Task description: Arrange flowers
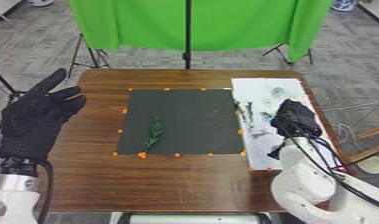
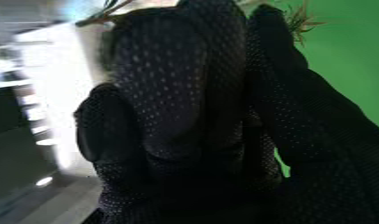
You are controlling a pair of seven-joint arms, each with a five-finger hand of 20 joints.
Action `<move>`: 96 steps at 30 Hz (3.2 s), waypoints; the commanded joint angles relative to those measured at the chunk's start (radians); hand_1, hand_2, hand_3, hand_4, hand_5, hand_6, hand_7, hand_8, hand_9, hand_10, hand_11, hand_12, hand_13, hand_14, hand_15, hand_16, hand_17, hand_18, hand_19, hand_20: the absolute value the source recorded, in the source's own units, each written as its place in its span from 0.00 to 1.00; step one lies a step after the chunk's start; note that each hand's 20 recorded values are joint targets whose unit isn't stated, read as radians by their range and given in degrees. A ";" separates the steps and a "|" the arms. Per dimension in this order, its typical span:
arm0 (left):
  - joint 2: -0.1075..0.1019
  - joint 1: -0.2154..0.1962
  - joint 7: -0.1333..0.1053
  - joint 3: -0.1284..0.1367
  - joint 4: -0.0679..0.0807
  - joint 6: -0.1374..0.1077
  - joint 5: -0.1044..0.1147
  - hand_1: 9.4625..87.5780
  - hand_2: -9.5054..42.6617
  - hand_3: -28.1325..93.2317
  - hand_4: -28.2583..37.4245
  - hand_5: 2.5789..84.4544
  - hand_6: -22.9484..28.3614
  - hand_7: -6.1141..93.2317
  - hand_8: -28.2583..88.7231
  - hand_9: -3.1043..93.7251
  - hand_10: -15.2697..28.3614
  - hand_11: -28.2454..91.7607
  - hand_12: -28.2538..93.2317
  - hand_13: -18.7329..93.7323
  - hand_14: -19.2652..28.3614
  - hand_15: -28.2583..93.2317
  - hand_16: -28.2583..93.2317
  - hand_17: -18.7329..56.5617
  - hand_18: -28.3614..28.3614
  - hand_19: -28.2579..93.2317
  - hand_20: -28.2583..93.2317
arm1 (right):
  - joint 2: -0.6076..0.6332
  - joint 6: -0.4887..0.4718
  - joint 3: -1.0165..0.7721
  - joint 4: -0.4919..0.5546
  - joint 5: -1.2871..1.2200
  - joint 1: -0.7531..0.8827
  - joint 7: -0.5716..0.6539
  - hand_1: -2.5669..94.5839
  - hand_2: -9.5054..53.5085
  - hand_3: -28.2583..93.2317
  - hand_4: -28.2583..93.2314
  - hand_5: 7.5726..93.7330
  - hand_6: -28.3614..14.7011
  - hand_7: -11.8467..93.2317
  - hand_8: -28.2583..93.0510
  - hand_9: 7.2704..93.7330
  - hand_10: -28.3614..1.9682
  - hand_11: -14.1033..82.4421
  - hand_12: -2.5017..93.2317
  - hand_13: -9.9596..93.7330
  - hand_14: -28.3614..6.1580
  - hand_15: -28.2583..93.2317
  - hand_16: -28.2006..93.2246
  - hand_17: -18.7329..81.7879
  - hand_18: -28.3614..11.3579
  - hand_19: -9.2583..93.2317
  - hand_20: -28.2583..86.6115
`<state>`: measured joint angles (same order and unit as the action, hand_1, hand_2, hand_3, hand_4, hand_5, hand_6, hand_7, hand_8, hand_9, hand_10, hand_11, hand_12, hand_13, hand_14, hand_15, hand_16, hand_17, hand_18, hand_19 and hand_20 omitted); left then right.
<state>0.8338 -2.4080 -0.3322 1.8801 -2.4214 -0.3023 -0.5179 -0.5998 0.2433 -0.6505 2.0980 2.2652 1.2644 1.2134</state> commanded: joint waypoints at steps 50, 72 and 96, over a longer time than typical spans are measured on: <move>-0.091 0.347 0.086 -0.182 0.091 0.088 -0.009 0.17 0.32 0.89 0.09 0.41 0.61 0.21 0.15 0.40 0.85 0.52 0.33 0.40 1.00 0.74 0.13 0.17 0.94 0.73 0.44 | -0.640 -0.044 0.376 -0.438 -0.386 -0.445 -0.018 0.56 0.00 0.79 0.00 0.91 0.62 0.24 0.25 1.00 0.64 0.49 0.19 0.99 0.66 0.66 0.41 0.79 0.30 1.00 0.47; -0.057 0.304 0.107 -0.169 0.084 0.073 -0.015 0.17 0.32 0.89 0.09 0.41 0.61 0.21 0.15 0.40 0.85 0.52 0.33 0.40 1.00 0.74 0.13 0.17 0.94 0.73 0.44 | -0.627 -0.069 0.343 -0.406 -0.398 -0.411 -0.029 0.45 0.00 0.82 0.01 0.80 0.61 0.24 0.18 1.00 0.58 0.45 0.21 0.98 0.65 0.67 0.40 0.79 0.29 1.00 0.48; -0.016 0.101 0.037 -0.071 0.016 0.002 -0.011 0.17 0.32 0.89 0.09 0.41 0.61 0.21 0.15 0.40 0.85 0.52 0.33 0.40 1.00 0.74 0.13 0.17 0.94 0.73 0.44 | -0.456 -0.061 0.340 -0.312 -0.401 -0.425 -0.018 0.35 0.14 0.79 0.04 0.63 0.55 0.22 0.14 1.00 0.50 0.43 0.21 0.98 0.63 0.67 0.39 0.79 0.26 1.00 0.48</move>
<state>0.8037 -2.2561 -0.2769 1.7896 -2.3878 -0.2735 -0.5274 -1.1460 0.2016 -0.2893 1.7402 1.8566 0.8097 1.1778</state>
